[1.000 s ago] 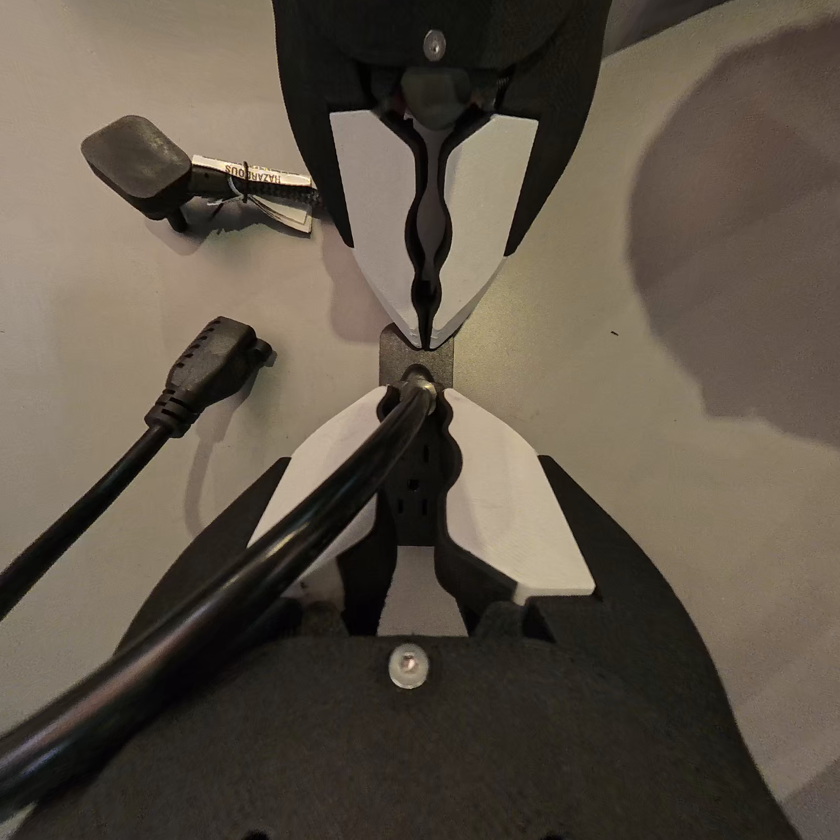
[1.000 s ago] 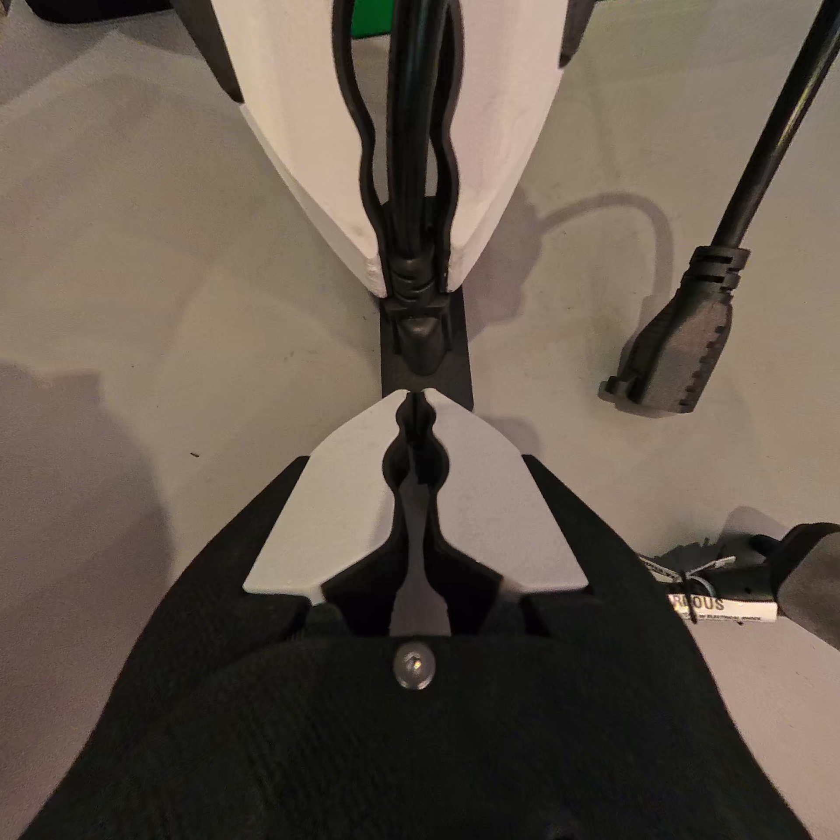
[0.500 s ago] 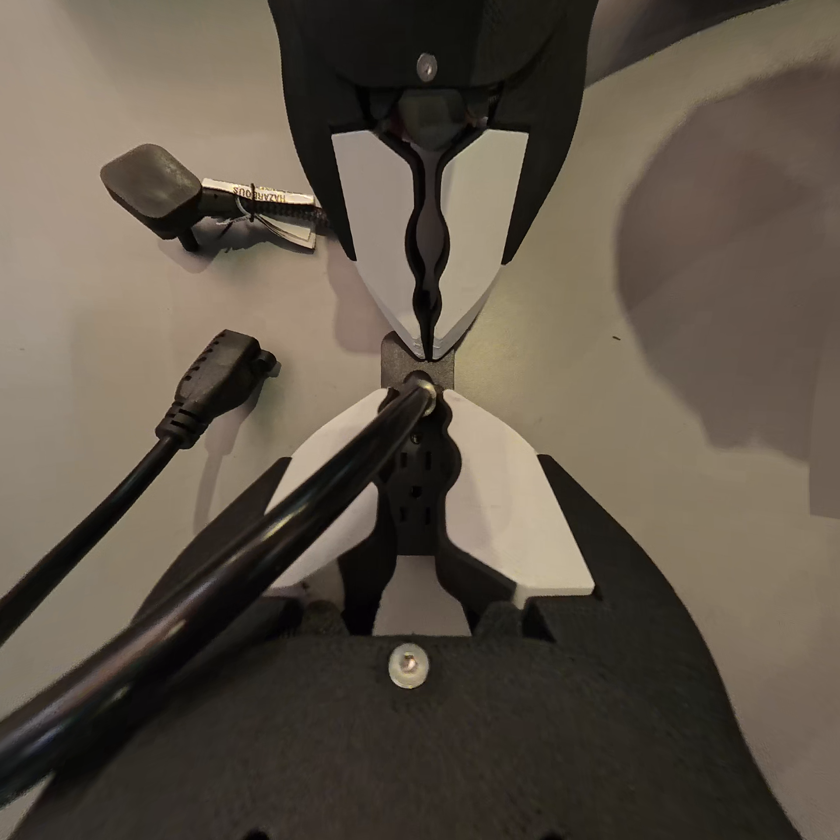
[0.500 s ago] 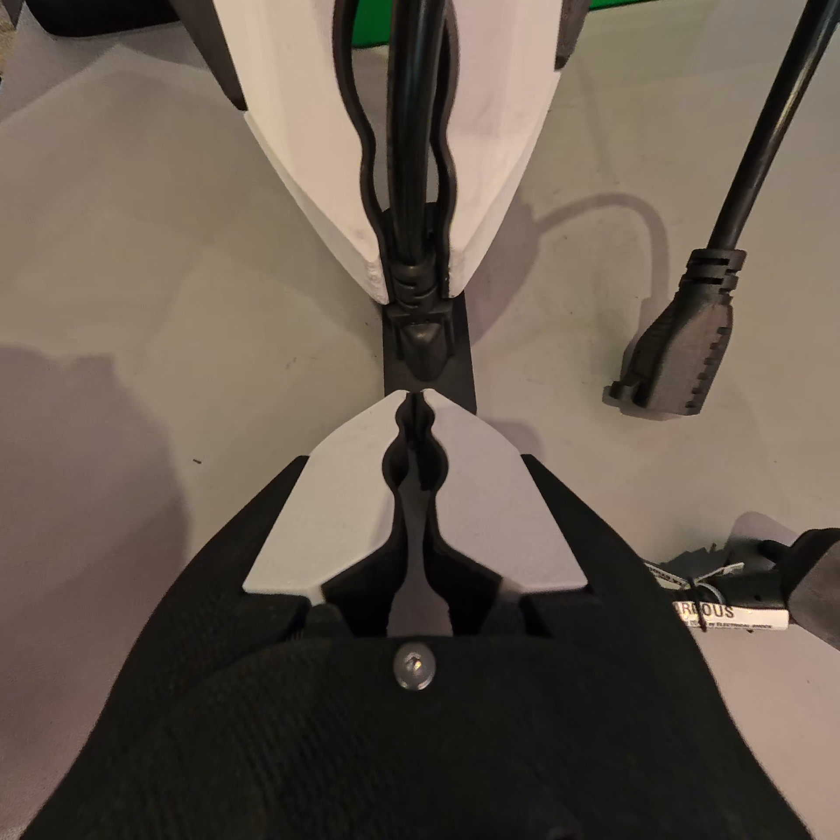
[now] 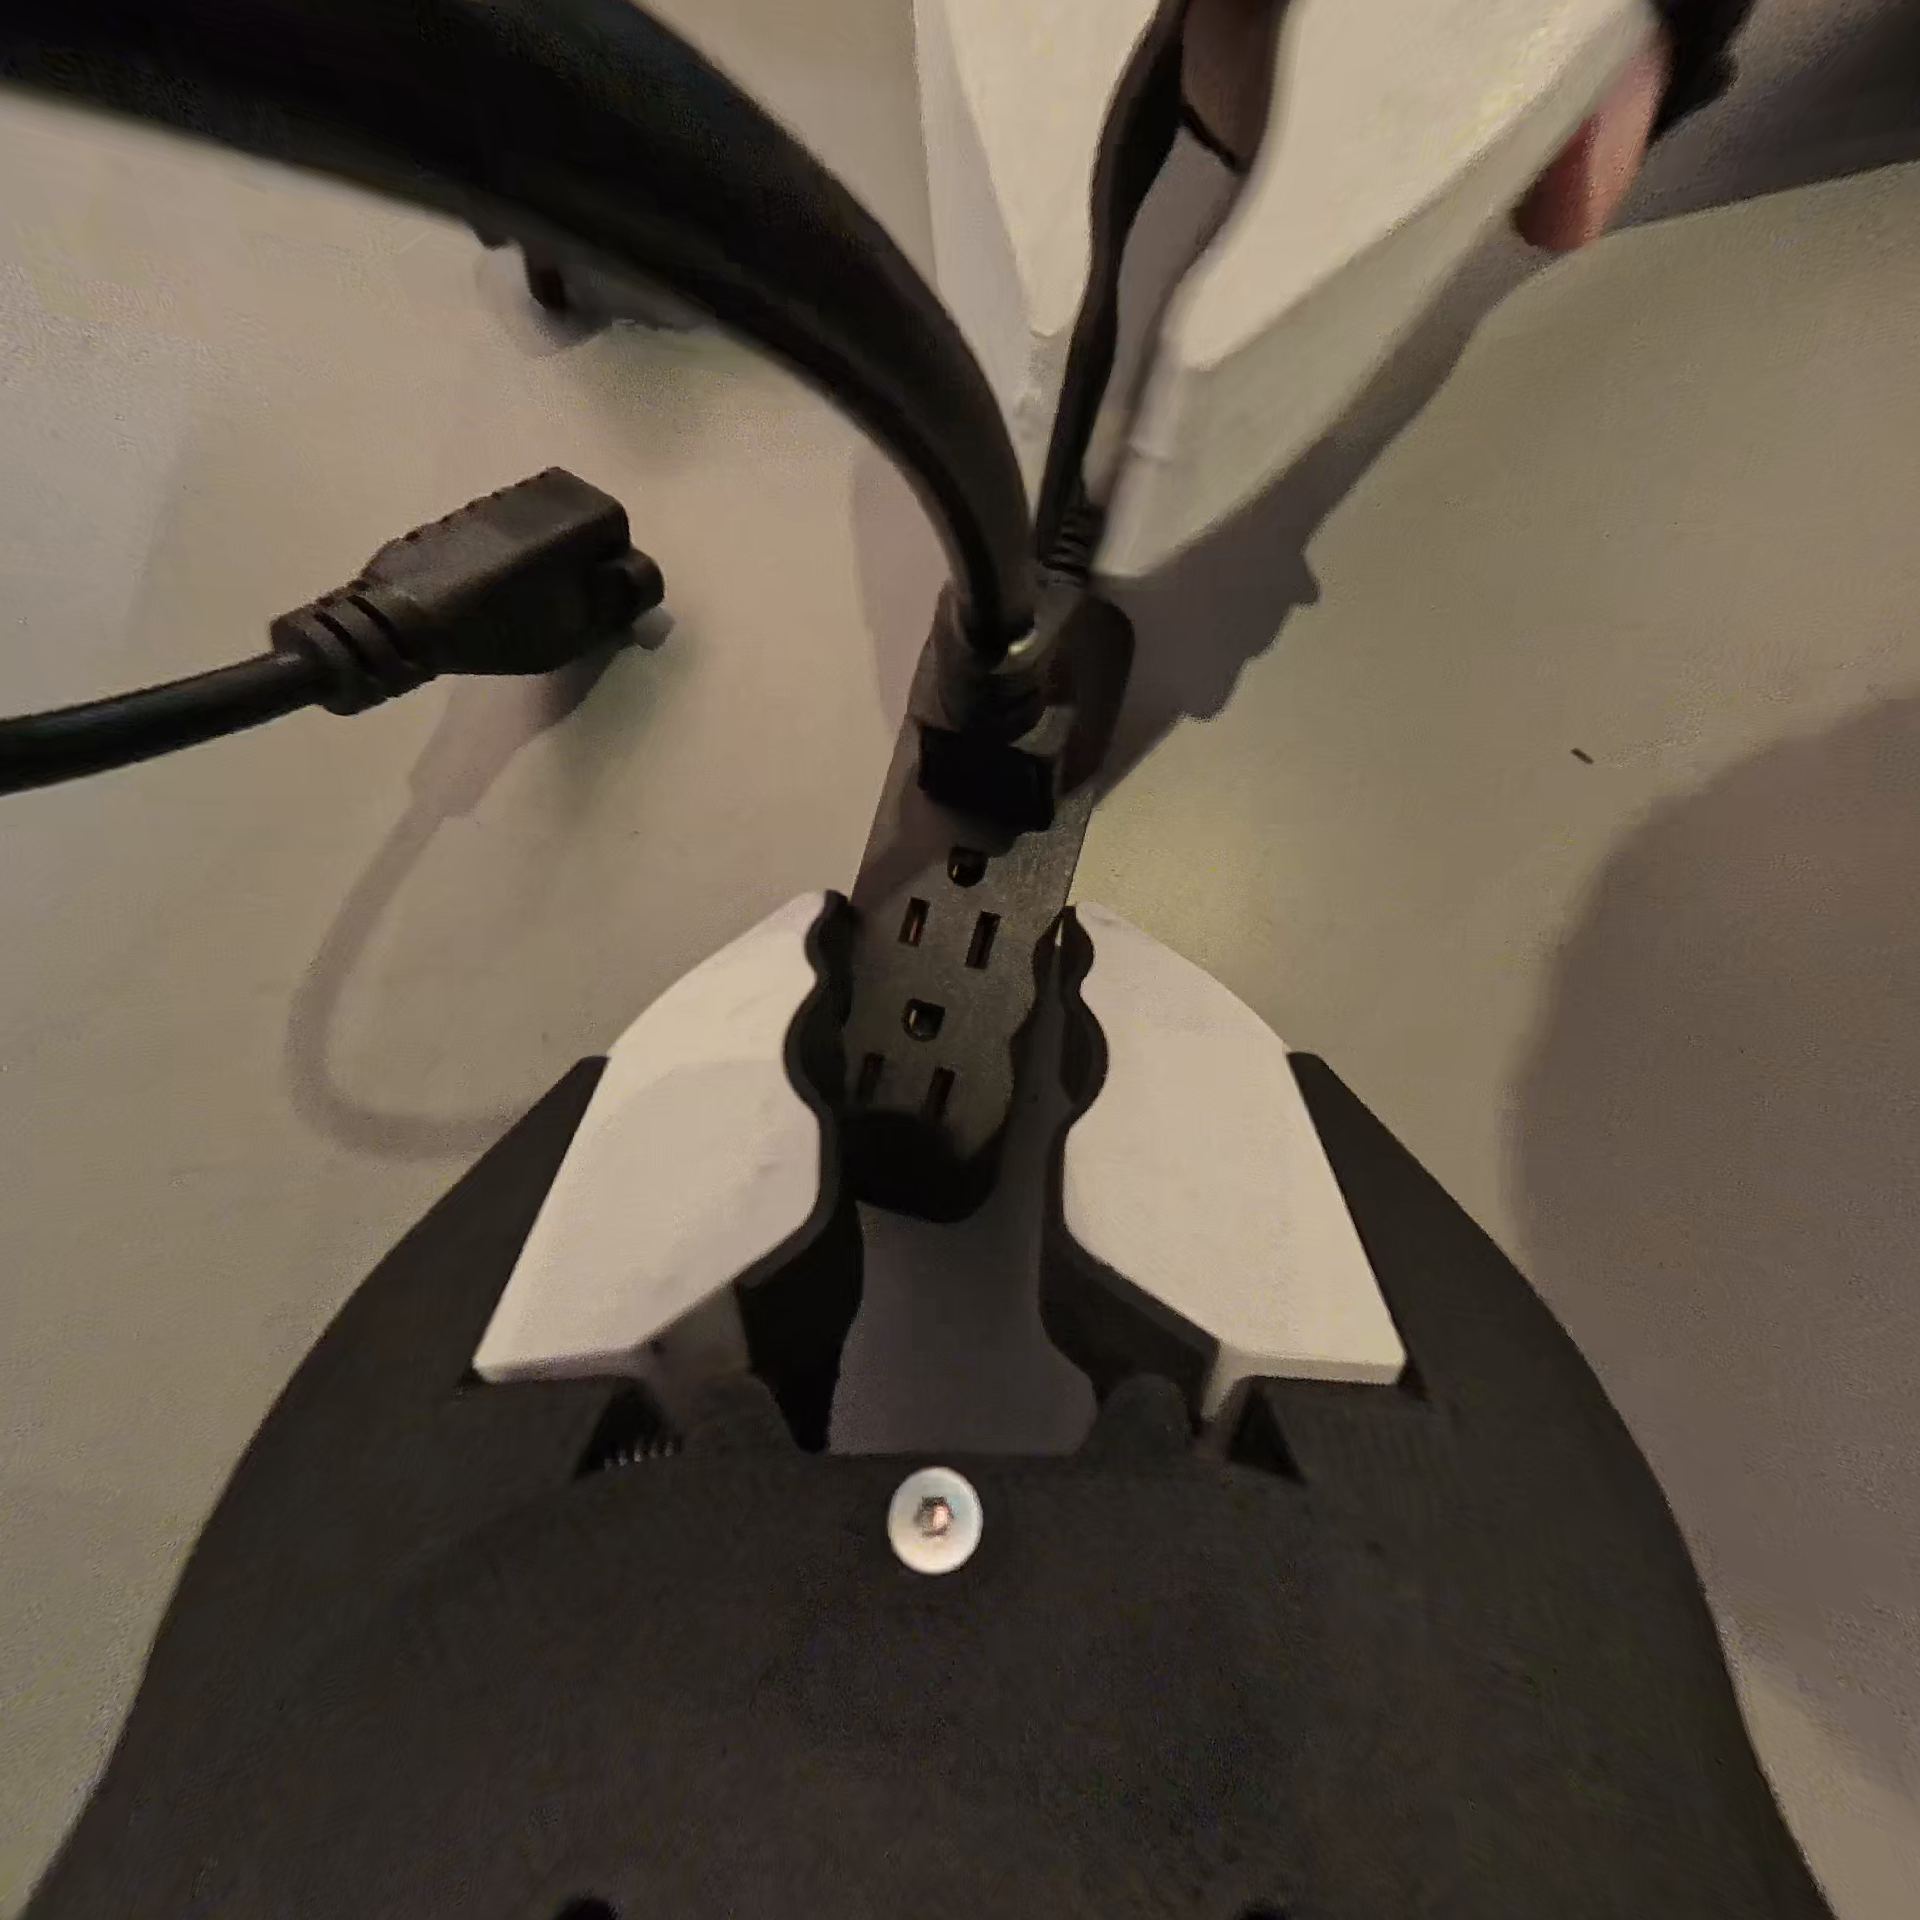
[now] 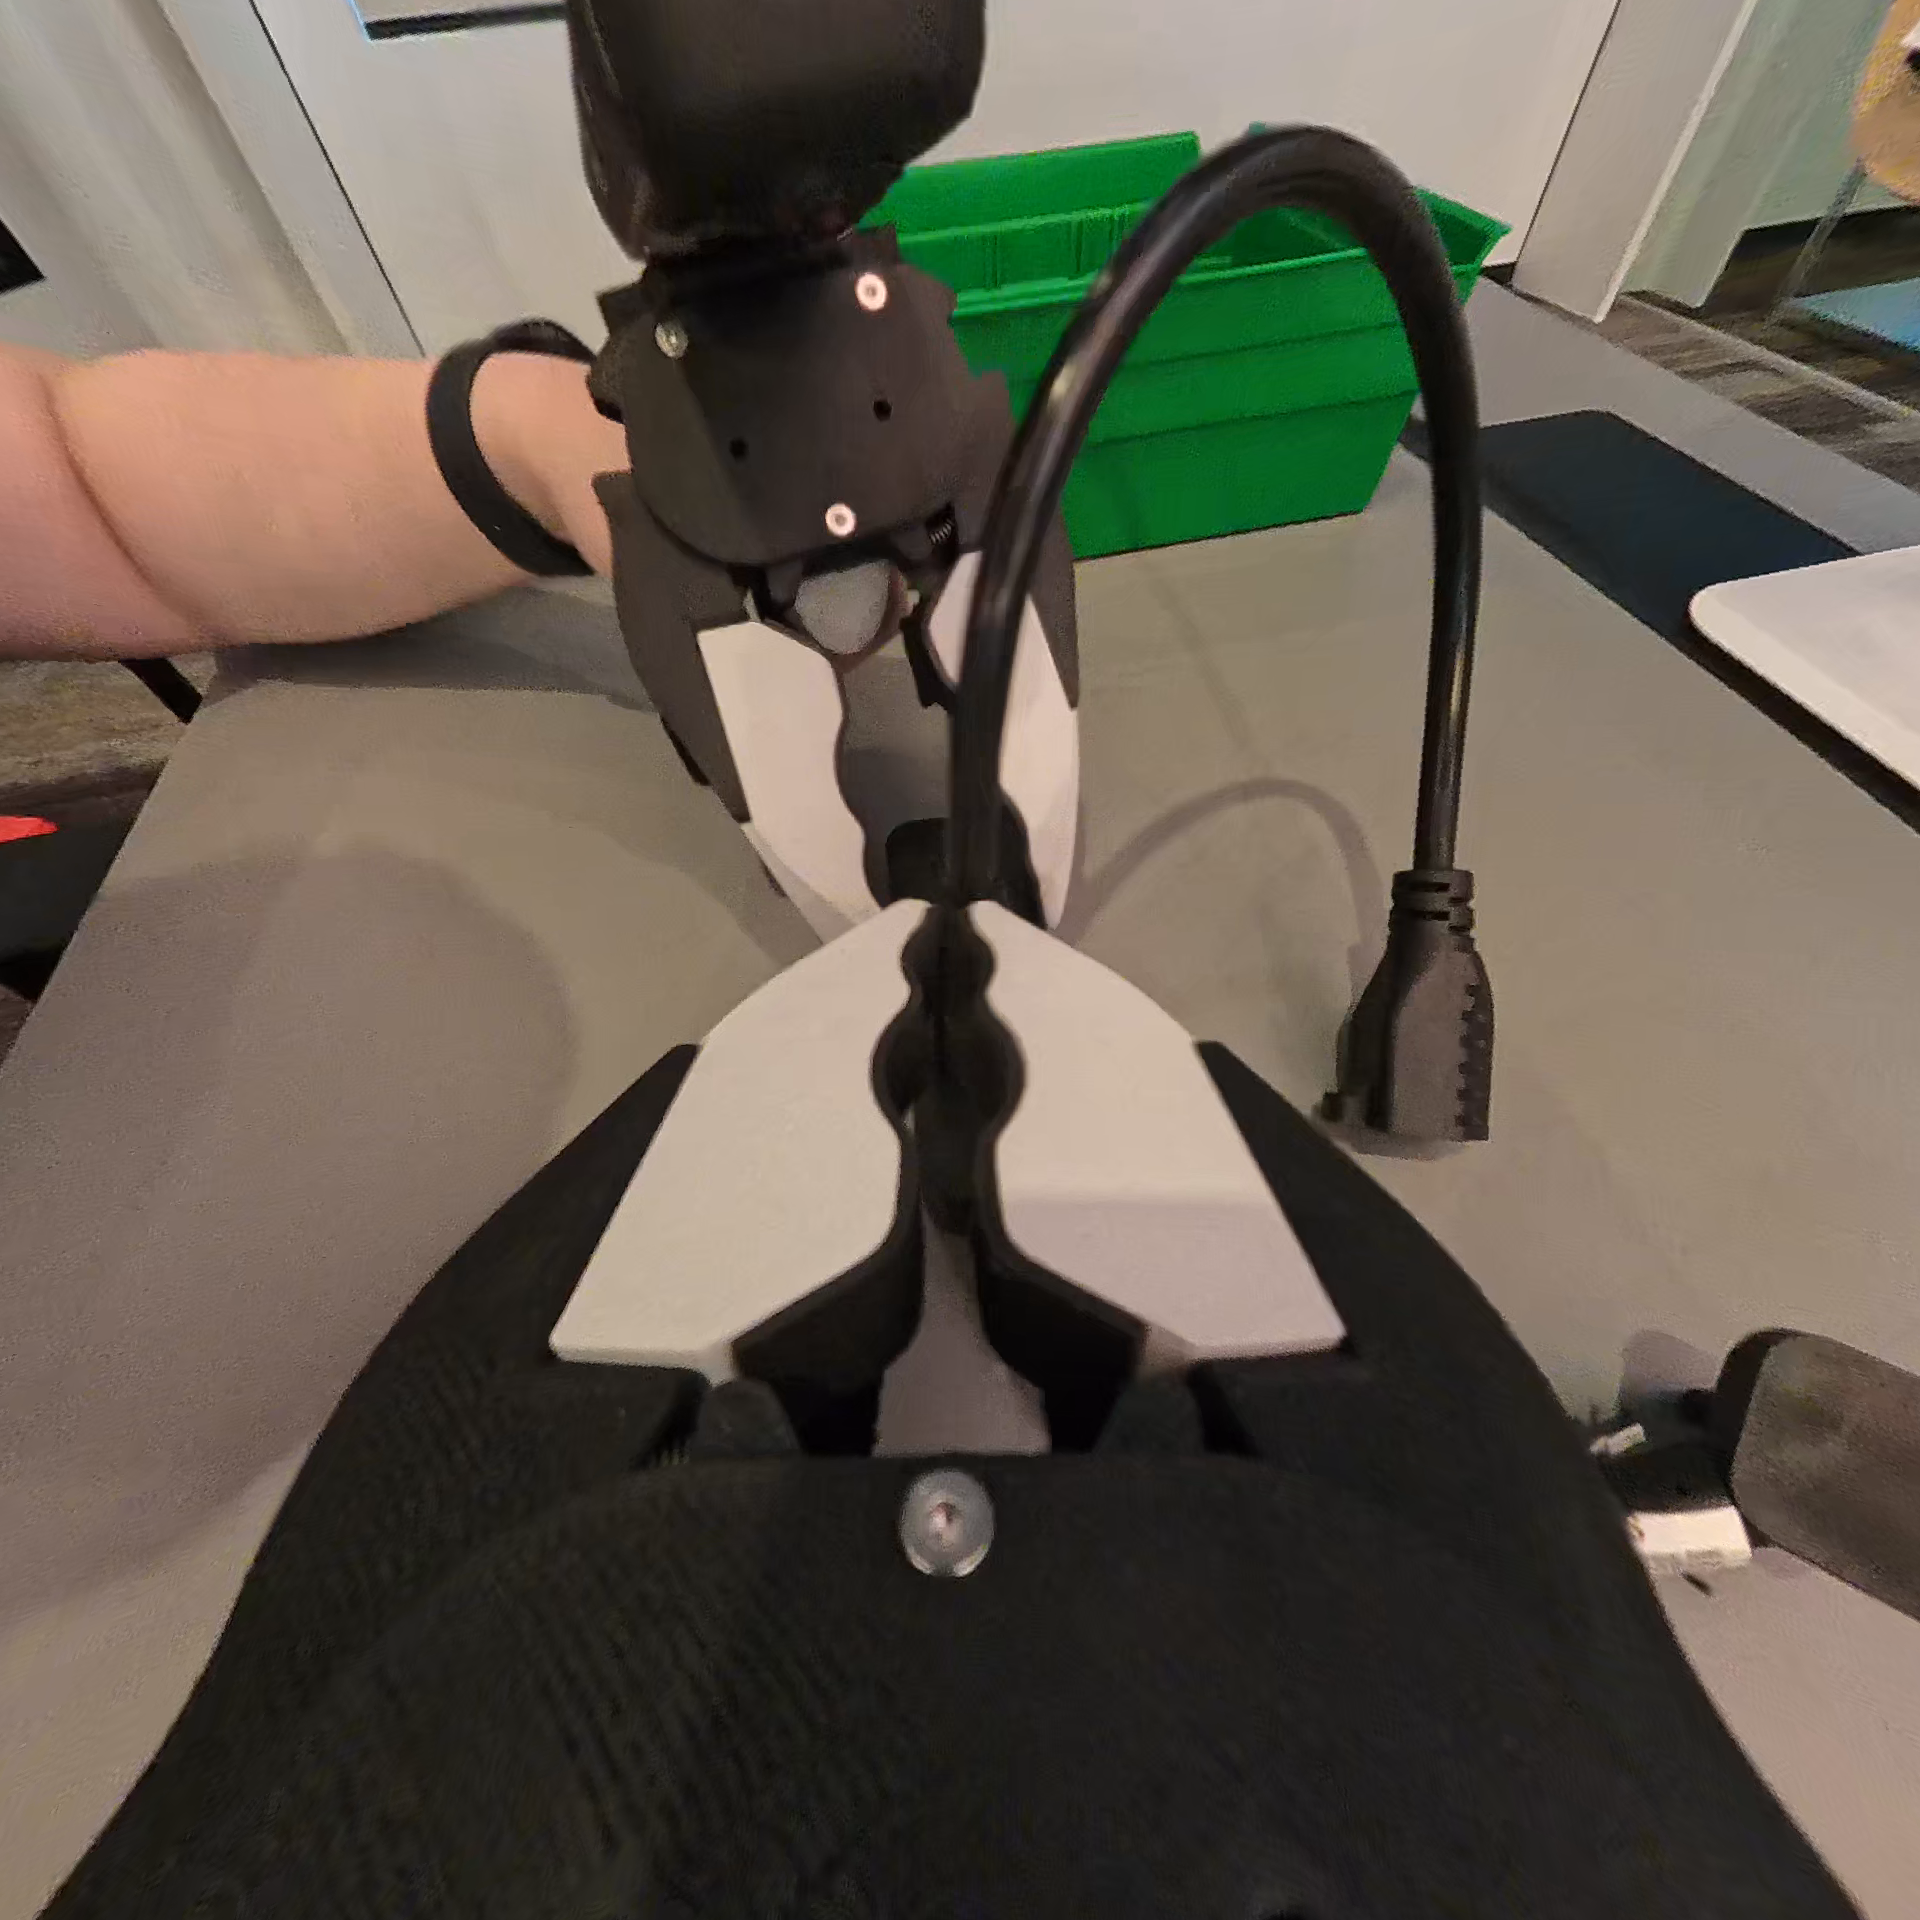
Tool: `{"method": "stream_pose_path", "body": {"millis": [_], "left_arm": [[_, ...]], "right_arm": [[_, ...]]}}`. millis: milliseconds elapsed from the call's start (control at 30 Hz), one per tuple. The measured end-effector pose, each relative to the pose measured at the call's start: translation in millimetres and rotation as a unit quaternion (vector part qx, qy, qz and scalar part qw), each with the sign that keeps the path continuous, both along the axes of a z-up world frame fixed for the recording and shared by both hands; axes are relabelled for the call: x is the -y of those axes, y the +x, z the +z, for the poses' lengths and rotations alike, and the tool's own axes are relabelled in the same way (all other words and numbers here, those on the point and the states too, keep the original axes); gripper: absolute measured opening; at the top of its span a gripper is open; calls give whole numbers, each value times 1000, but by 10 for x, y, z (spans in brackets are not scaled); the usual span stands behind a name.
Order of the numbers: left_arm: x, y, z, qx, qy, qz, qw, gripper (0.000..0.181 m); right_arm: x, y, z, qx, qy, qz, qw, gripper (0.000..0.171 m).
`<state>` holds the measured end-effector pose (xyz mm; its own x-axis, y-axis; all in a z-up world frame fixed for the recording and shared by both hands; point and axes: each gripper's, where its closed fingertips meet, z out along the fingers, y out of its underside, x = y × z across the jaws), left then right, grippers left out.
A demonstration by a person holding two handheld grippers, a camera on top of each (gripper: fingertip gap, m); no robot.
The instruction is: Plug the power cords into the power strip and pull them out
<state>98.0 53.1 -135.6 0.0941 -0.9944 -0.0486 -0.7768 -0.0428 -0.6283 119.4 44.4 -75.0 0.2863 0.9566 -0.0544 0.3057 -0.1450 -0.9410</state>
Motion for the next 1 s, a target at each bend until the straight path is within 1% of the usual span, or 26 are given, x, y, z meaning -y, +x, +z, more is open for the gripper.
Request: {"method": "stream_pose_path", "body": {"millis": [67, 100, 167, 233, 300, 367, 500, 667, 833, 1000], "left_arm": [[-16, -11, -4, 9, -5, 4, 1000, 37], [-22, -5, -4, 16, -2, 2, 1000, 37], [-37, 26, -10, 31, 16, -4, 999, 37], [-51, 60, -16, 42, 31, -2, 999, 38], [-52, 65, -17, 45, 29, 0, 999, 38], [-54, 65, -17, 49, 23, 1, 999, 37], [-52, 63, -19, 52, 23, -1, 998, 37], [-53, 65, -20, 65, 17, -1, 998, 38], [-53, 66, -20, 65, 15, 0, 998, 37], [-48, 66, -20, 68, 15, -2, 998, 37]], "right_arm": [[-25, 24, -34, 14, -11, -16, 1000, 41], [-42, 44, -57, 24, -4, -24, 999, 42], [-78, 47, -65, 29, 20, -34, 999, 35], [-96, -7, -53, 25, 29, -29, 999, 31], [-95, -62, -77, 32, 32, -17, 999, 25], [-141, -51, -134, 48, 39, -24, 998, 17], [-132, -54, -142, 30, 28, -20, 999, 18], [-129, -55, -176, 32, 3, -18, 999, 19], [-136, -56, -203, 58, 49, -19, 997, 21], [-125, -57, -203, 61, 30, -13, 998, 21]]}}
